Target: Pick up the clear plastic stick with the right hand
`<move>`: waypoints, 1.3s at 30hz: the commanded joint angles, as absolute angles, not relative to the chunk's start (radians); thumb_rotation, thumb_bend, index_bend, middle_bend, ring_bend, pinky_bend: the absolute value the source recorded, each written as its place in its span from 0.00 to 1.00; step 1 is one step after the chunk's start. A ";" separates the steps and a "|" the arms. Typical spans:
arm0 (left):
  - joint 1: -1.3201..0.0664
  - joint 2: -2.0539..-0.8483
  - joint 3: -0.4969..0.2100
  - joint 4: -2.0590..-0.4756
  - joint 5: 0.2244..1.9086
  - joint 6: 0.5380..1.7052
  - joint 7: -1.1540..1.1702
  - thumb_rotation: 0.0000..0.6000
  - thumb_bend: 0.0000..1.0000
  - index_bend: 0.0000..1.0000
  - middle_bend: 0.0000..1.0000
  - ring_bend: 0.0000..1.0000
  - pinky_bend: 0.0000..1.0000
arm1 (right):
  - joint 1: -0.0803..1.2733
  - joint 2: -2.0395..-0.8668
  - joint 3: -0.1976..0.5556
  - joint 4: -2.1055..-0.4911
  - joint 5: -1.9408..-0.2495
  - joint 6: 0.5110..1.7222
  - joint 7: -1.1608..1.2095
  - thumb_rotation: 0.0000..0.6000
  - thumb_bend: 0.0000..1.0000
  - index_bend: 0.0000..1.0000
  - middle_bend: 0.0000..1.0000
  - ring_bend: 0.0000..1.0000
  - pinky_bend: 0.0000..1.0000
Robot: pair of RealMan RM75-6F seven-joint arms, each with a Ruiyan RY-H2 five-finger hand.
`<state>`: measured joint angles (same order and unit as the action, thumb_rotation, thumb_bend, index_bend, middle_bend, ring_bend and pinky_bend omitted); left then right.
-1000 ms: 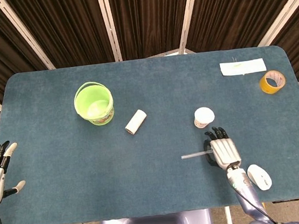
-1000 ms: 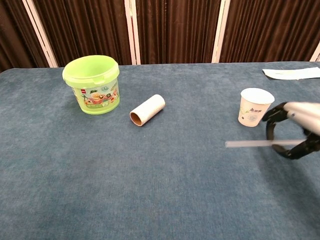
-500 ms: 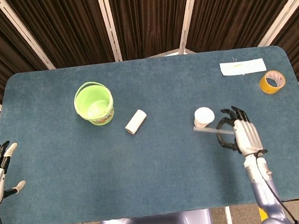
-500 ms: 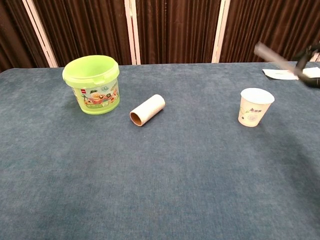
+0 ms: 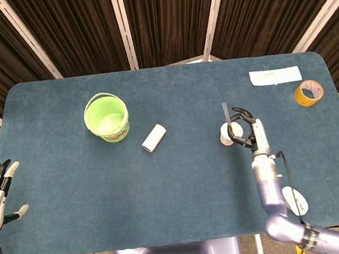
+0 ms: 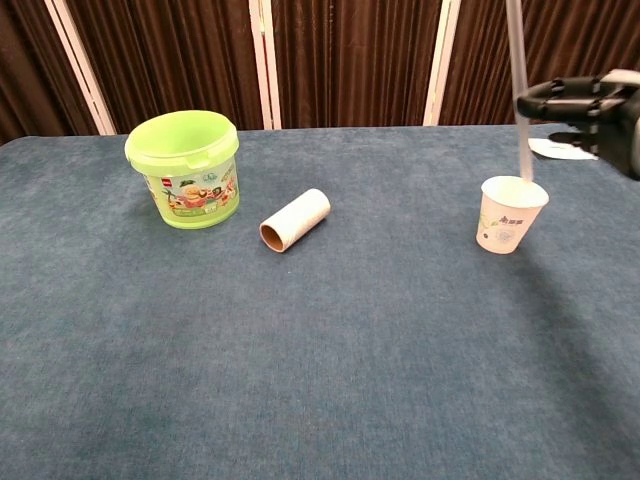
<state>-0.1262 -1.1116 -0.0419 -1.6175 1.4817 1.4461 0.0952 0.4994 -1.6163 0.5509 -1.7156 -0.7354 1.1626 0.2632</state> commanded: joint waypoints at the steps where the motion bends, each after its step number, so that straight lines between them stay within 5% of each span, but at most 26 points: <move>1: -0.127 -1.111 -0.042 -1.619 1.480 1.444 0.095 1.00 0.12 0.00 0.00 0.00 0.00 | 0.545 -1.705 0.579 -1.602 -0.752 1.152 0.340 1.00 0.45 0.57 0.17 0.00 0.00; 12: -0.131 -1.109 -0.046 -1.628 1.471 1.438 0.103 1.00 0.12 0.00 0.00 0.00 0.00 | 0.573 -1.759 0.655 -1.475 -0.763 1.136 0.441 1.00 0.45 0.58 0.17 0.00 0.00; 39: -0.130 -1.111 -0.045 -1.629 1.470 1.440 0.113 1.00 0.12 0.00 0.00 0.00 0.00 | 0.514 -1.755 0.619 -1.407 -0.744 1.090 0.473 1.00 0.45 0.58 0.17 0.00 0.00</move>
<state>-0.1299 -1.1106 -0.0452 -1.6288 1.4700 1.4401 0.1126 0.5130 -1.7512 0.6210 -1.4120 -0.7425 1.0921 0.4703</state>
